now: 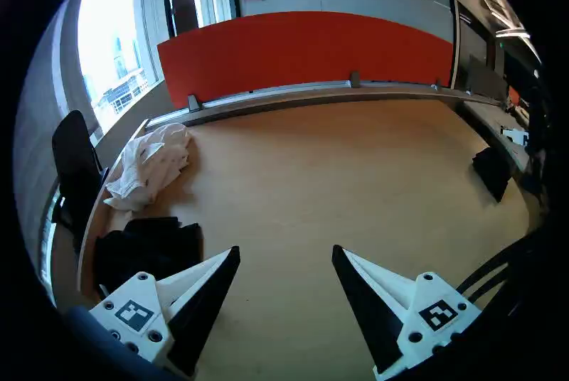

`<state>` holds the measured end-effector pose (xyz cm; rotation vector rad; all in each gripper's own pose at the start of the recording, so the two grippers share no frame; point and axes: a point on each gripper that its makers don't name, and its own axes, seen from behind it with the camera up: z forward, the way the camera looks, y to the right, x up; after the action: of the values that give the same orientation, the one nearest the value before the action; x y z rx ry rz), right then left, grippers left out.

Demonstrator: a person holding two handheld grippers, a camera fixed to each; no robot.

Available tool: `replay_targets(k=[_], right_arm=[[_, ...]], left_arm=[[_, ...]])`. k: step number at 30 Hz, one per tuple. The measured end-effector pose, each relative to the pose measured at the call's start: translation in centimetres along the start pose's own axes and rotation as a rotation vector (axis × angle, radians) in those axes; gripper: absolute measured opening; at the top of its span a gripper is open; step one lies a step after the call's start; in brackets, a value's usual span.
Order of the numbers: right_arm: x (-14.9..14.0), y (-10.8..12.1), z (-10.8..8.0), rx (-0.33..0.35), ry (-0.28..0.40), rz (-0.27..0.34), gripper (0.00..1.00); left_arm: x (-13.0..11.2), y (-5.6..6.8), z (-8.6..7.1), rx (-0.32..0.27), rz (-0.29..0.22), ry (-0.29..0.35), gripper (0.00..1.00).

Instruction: Fold towel

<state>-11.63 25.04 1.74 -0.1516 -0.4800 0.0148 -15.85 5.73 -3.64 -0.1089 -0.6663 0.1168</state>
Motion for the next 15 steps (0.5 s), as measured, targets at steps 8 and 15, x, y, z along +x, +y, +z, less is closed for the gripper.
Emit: replay_targets(k=[8, 15], right_arm=[[3.6, 0.3, -1.1, -0.064, 0.133, -0.024, 1.0], [5.6, -0.5, -2.0, -0.07, 0.205, -0.048, 1.0]], left_arm=[[0.4, -0.2, 0.0, 0.004, -0.009, 0.017, 0.96], [0.8, -0.4, 0.1, 0.012, -0.005, 0.031, 0.96]])
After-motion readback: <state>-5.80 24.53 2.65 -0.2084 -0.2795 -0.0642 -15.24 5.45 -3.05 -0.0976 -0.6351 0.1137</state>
